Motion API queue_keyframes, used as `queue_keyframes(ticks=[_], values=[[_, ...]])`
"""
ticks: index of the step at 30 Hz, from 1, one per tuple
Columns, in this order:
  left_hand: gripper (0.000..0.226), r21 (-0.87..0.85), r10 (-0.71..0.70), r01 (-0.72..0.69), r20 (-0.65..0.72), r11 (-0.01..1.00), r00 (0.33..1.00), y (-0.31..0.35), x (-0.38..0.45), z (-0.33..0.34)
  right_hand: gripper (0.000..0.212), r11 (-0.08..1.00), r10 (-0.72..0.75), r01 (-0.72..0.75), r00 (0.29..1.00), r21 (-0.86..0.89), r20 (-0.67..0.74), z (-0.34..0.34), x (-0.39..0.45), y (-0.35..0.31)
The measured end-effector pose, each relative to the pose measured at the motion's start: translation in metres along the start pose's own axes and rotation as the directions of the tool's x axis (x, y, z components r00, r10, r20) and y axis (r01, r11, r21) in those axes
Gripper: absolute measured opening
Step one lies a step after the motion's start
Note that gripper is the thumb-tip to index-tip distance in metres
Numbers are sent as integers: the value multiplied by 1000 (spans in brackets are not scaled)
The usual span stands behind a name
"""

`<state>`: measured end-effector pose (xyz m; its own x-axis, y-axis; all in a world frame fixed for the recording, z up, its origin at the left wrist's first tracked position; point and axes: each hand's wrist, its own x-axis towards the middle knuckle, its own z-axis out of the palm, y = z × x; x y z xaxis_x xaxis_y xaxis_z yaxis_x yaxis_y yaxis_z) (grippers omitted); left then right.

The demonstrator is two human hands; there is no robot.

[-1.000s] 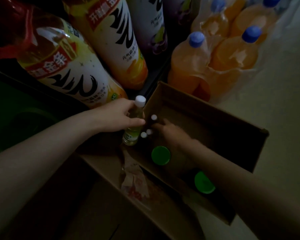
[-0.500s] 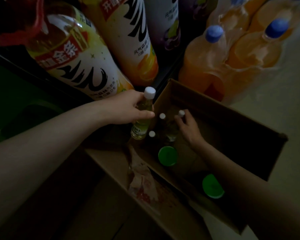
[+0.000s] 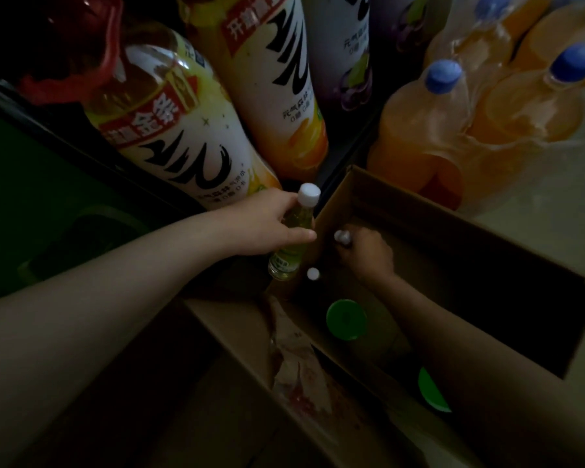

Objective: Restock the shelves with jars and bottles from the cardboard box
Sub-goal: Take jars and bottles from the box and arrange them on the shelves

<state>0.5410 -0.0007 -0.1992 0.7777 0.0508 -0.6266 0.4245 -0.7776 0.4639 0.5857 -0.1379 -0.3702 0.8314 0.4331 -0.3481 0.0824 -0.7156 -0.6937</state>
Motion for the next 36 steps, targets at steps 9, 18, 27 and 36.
queue_keyframes(ticks=[9,18,27,36], values=[[6,-224,-38,31,-29,974,999,86,-84,-21,22,985,-135,112,975,134,179,-174,-88,-91],[18,-372,-57,120,176,920,983,221,-392,-152,19,923,-333,381,735,46,591,-415,-312,-354],[29,-704,76,-147,-131,695,988,201,-741,-254,22,764,-645,435,543,477,537,-444,-539,-623],[31,-784,-159,-512,-589,351,793,36,-977,-258,22,587,-770,511,110,629,629,-263,-675,-851]])
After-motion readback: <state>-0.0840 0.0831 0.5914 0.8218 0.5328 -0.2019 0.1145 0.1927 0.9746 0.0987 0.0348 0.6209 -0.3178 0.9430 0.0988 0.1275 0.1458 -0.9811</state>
